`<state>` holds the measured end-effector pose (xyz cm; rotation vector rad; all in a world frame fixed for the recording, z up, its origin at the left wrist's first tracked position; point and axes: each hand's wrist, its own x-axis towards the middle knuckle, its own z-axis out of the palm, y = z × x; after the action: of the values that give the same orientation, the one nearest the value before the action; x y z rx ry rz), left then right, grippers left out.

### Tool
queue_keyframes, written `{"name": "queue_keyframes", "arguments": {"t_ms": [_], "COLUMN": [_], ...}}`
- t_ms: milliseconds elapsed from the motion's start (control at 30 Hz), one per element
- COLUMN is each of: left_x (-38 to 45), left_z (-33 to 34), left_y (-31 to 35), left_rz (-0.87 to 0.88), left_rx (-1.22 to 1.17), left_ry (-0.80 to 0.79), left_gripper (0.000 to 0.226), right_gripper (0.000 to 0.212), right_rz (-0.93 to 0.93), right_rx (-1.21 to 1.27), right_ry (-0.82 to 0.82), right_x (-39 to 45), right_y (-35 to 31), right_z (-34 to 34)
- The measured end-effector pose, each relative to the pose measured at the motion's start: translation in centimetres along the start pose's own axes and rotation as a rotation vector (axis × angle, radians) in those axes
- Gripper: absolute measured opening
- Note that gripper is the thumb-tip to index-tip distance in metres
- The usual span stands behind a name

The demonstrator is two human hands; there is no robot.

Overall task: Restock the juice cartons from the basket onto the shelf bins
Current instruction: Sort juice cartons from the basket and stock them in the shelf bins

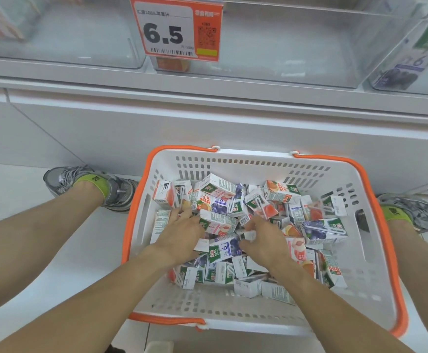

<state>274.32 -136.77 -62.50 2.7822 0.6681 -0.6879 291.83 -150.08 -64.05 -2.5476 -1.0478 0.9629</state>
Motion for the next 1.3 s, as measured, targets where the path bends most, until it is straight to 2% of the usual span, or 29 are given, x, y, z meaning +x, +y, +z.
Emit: {"name": "queue_keyframes", "arguments": {"t_ms": [100, 200, 333, 400, 467, 567, 667, 800, 900, 1000, 1033, 1133, 1167, 1233, 1300], "left_x": [-0.4, -0.8, -1.2, -1.2, -1.4, -2.0, -2.5, -3.1, -3.4, -4.0, -4.2, -4.9, -5.2, -6.1, -7.2], "left_z": [-0.8, -2.2, -4.9, -5.6, -5.9, -5.9, -5.9, -5.9, -5.7, -6.5, -7.0, -9.7, -10.9, -14.1, -17.3], "left_y": [0.0, -0.3, -0.6, -0.5, -0.1, 1.0, 2.5, 4.3, 5.3, 6.0, 5.9, 5.2, 4.8, 4.1, 3.2], "left_rz": [-0.002, -0.044, -0.285, -0.411, -0.501, -0.504, -0.471, -0.435, -0.448, -0.449, -0.412, -0.304, -0.295, -0.234, -0.127], "left_rx": [-0.113, -0.396, -0.973, -1.404, -1.86, -2.156, -2.294, -2.354, -2.41, -2.45, -2.431, -2.377, -2.36, -2.24, -2.012], "left_ry": [0.04, 0.071, 0.05, 0.031, -0.052, -0.163, -0.211, -0.282, -0.265, -0.214, -0.213, -0.211, -0.196, -0.177, -0.14], "left_gripper": [0.032, 0.028, 0.035, 0.04, 0.054, 0.048, 0.029, 0.027, 0.028, 0.031, 0.039, 0.094, 0.103, 0.1, 0.078], "right_gripper": [0.031, 0.028, 0.026, 0.029, 0.033, 0.037, 0.039, 0.032, 0.015, 0.009, 0.01, 0.012, 0.011, 0.017, 0.033], "right_rz": [0.014, 0.043, 0.183, 0.221, 0.227, 0.234, 0.243, 0.284, 0.344, 0.324, 0.304, 0.223, 0.188, 0.105, 0.013], "right_rx": [0.093, 0.234, 0.618, 0.758, 0.813, 0.809, 0.833, 0.997, 1.163, 1.28, 1.321, 1.439, 1.469, 1.496, 1.491], "right_ry": [0.008, 0.046, 0.068, 0.027, -0.017, -0.058, -0.078, -0.111, -0.171, -0.206, -0.22, -0.249, -0.254, -0.278, -0.302], "right_x": [-0.3, -0.5, -1.1, -2.1, -3.3, -5.2, -6.6, -8.0, -8.3, -8.3, -8.3, -8.4, -8.6, -9.0, -9.3], "right_y": [-0.2, -0.1, 0.2, 0.4, 0.5, 0.8, 1.5, 2.7, 3.0, 2.1, 1.6, -0.3, -1.0, -2.5, -4.2], "right_z": [-1.6, -4.4, -9.3, -11.4, -12.9, -14.4, -14.9, -14.0, -12.9, -12.9, -13.2, -14.3, -14.8, -15.7, -16.4]}}
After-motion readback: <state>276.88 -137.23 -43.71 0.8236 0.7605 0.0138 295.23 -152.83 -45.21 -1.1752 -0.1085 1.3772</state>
